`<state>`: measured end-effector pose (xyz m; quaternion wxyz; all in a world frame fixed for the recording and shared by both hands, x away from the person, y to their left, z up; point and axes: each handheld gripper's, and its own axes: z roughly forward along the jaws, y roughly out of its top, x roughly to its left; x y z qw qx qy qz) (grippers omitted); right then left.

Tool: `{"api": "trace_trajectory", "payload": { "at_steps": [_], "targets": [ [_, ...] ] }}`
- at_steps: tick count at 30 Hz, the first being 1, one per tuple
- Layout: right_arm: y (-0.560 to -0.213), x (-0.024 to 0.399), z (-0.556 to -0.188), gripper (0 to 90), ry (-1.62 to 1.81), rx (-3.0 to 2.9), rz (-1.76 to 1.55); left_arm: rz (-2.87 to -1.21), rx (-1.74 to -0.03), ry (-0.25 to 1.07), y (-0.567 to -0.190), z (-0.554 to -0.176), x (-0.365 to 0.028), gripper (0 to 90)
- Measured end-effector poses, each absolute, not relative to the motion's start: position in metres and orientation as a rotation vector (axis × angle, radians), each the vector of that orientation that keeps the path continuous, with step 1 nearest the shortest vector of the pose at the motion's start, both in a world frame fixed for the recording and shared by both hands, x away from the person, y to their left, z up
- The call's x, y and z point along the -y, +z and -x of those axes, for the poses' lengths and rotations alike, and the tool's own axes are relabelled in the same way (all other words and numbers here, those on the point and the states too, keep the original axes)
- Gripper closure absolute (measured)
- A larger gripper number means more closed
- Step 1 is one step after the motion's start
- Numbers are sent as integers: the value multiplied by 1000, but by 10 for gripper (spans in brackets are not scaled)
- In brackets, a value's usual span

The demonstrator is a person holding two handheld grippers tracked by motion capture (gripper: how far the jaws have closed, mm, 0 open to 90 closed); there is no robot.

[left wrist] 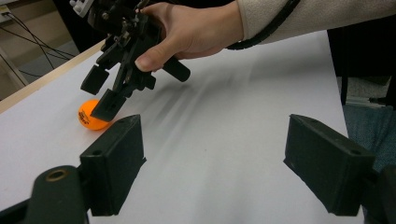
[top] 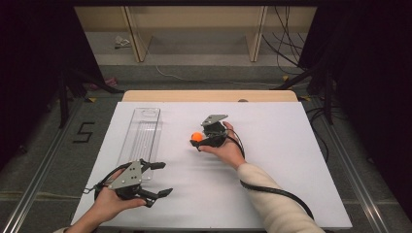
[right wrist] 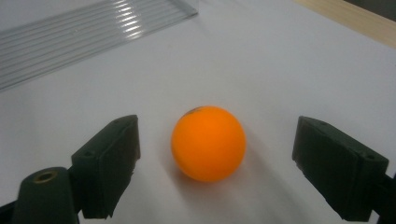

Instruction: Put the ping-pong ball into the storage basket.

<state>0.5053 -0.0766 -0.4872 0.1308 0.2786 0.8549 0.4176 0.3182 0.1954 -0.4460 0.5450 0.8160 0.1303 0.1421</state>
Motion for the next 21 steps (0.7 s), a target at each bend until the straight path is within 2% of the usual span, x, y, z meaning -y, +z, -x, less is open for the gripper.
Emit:
{"api": "trace_trajectory", "payload": {
  "at_steps": [11, 21],
  "targets": [
    [-493, 64, -513, 188, 1182, -2503, -808, -1934, -307, 335, -446, -318, -195, 193],
    [-497, 61, -514, 289, 1168, -2529, -793, -1935, -306, 335, -446, -318, -195, 193]
  ]
}}
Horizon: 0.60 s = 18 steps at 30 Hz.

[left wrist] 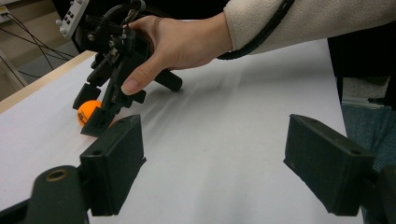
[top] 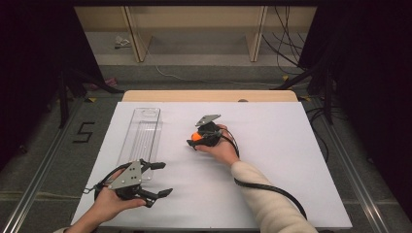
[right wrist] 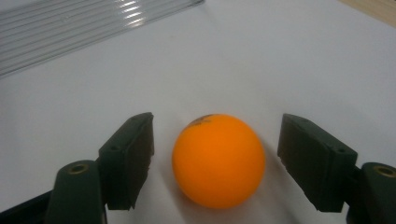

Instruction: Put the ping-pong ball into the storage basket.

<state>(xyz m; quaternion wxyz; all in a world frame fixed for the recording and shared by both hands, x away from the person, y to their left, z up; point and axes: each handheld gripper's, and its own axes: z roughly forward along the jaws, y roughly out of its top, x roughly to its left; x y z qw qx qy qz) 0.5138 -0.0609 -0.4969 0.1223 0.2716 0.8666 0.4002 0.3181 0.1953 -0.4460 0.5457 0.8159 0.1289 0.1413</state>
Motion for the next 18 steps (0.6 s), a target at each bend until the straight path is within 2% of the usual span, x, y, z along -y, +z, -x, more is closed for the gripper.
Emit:
{"api": "trace_trajectory", "payload": {
  "at_steps": [18],
  "targets": [
    [-499, 61, -513, 434, 1173, -2540, -796, -1937, -304, 333, -446, -318, -195, 194]
  ]
}}
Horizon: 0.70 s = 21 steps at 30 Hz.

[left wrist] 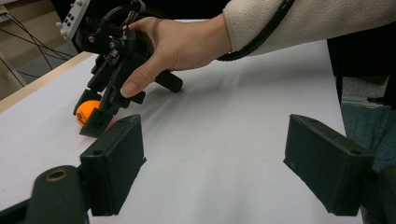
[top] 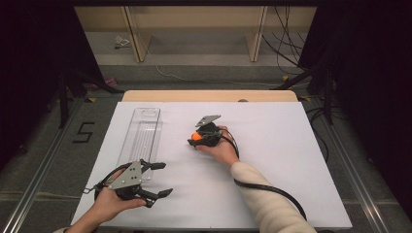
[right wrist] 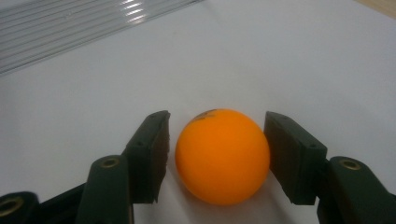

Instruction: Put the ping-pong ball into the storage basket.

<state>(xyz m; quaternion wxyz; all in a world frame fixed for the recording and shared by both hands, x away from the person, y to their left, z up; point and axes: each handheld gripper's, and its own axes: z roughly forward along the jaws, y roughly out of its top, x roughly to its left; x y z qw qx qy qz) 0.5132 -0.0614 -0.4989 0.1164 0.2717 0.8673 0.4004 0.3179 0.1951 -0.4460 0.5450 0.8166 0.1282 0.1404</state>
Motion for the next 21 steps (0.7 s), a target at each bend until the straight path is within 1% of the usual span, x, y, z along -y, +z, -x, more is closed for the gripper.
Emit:
{"api": "trace_trajectory", "payload": {
  "at_steps": [6, 21],
  "targets": [
    [-499, 61, -513, 508, 1173, -2545, -784, -1938, -301, 333, -446, -318, -195, 194],
    [-497, 58, -512, 513, 1177, -2548, -759, -1938, -300, 332, -446, -318, -195, 194]
  ]
}}
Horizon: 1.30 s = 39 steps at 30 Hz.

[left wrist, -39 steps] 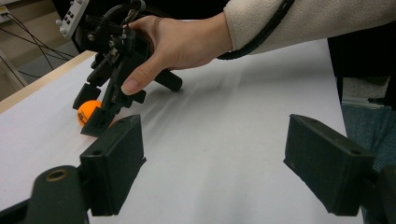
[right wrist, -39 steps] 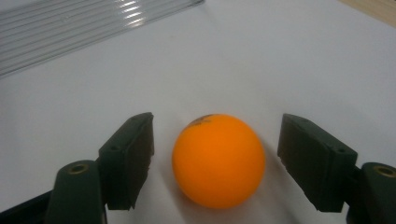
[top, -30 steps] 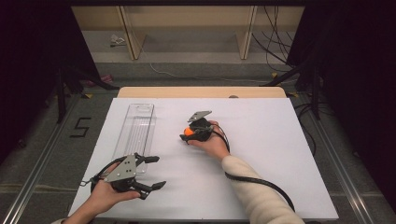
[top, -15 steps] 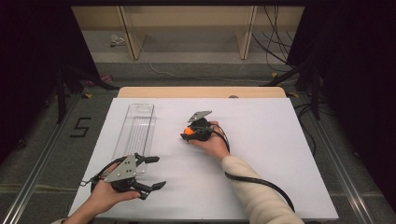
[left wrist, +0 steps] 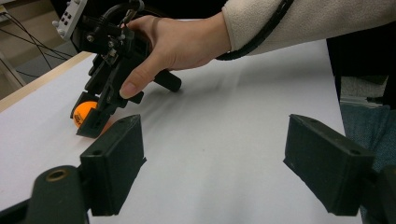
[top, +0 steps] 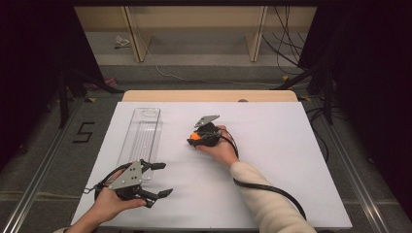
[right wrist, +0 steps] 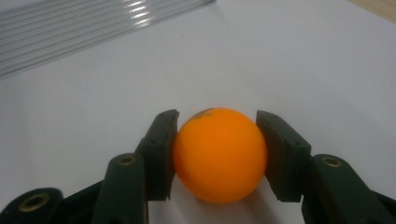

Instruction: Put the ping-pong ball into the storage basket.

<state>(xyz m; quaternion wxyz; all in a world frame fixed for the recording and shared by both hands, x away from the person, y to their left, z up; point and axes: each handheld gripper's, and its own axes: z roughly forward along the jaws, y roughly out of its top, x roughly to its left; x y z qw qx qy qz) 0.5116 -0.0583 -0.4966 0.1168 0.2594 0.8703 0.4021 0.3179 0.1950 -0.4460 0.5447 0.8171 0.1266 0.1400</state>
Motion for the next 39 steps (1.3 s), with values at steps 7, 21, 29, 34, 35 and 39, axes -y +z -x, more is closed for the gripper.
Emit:
{"api": "trace_trajectory", "payload": {
  "at_steps": [7, 21, 29, 34, 35, 39],
  "targets": [
    [-491, 60, -510, 513, 1192, -2536, -752, -1940, -300, 331, -446, -318, -195, 195],
    [-480, 65, -503, 514, 1220, -2522, -738, -1942, -300, 331, -446, -318, -195, 195],
    [-469, 65, -499, 513, 1256, -2508, -725, -1943, -300, 331, -446, -318, -195, 195],
    [-462, 63, -495, 514, 1275, -2499, -701, -1943, -301, 331, -446, -318, -195, 195],
    [-461, 62, -494, 513, 1278, -2499, -695, -1943, -301, 331, -446, -318, -195, 195],
    [-457, 61, -491, 514, 1286, -2498, -678, -1943, -301, 331, -446, -318, -195, 195]
  ]
}}
